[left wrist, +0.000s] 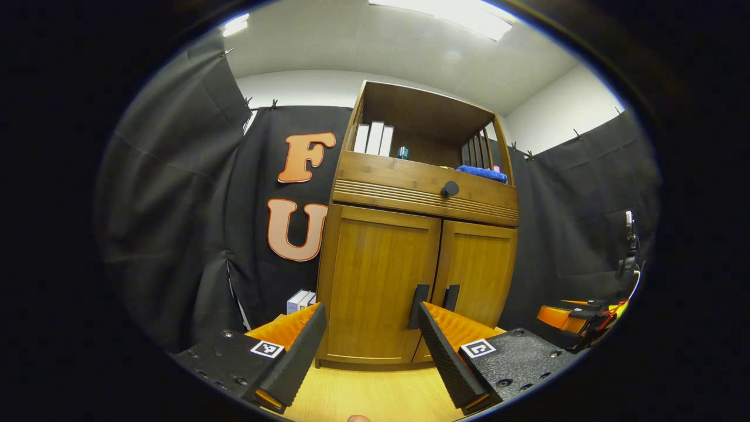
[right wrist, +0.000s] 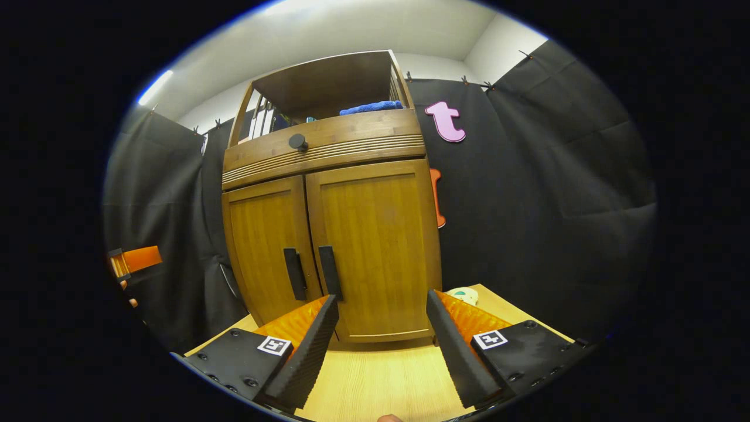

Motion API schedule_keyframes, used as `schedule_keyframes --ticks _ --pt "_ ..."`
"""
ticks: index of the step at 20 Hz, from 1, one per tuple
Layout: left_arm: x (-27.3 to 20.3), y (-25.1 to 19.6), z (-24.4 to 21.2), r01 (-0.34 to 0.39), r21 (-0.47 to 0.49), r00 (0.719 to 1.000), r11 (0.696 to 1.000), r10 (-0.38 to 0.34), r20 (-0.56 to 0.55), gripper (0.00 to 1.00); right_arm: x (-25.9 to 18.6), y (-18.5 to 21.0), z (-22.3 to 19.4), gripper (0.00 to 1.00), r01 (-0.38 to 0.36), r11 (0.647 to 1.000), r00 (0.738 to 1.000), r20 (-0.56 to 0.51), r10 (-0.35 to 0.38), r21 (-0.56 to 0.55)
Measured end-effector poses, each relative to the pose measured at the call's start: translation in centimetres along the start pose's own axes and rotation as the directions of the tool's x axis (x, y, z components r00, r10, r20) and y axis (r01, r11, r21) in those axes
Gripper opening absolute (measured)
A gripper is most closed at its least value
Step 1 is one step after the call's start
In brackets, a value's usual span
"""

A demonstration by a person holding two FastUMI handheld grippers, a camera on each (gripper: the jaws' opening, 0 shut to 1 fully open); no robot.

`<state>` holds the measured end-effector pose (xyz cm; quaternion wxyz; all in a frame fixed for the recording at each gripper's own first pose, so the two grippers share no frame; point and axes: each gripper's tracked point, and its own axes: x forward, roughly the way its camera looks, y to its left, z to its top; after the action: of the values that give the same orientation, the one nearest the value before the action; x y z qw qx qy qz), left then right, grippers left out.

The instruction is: Open the right door of the double-door shoe cabinet with the right hand, and open the left door with the left hand.

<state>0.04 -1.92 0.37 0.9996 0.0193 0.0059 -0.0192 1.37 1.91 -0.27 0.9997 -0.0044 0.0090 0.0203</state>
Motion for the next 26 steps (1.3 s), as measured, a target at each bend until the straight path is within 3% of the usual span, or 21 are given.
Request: schedule_keyframes --ticks 15,16,19,25,26 --pt "1.4 2.7 -1.8 -0.012 0.018 0.999 1.000 0.013 -0.037 0.95 10.1 6.7 -1.7 0.98 -0.083 0.996 0.997 -0.001 0.083 -0.023" --pt "1.6 3.0 -2.0 -0.015 0.019 0.999 1.000 0.016 -0.040 0.92 11.1 7.2 -1.9 0.98 -0.087 0.996 0.996 -0.001 0.087 -0.027" --pt "2.2 3.8 -2.5 -0.025 0.026 0.998 0.999 0.026 -0.049 0.95 13.7 7.9 -2.6 0.98 -0.084 0.995 0.996 -0.008 0.083 -0.046" --pt "2.9 4.9 -3.0 -0.031 0.051 0.998 0.998 0.034 -0.047 0.92 17.9 9.0 -3.9 0.98 -0.070 0.995 0.997 -0.016 0.069 -0.075" --pt "3.1 5.0 -3.1 -0.032 0.054 0.998 0.998 0.035 -0.045 0.95 18.5 9.2 -4.0 0.93 -0.067 0.994 0.998 -0.016 0.066 -0.082"
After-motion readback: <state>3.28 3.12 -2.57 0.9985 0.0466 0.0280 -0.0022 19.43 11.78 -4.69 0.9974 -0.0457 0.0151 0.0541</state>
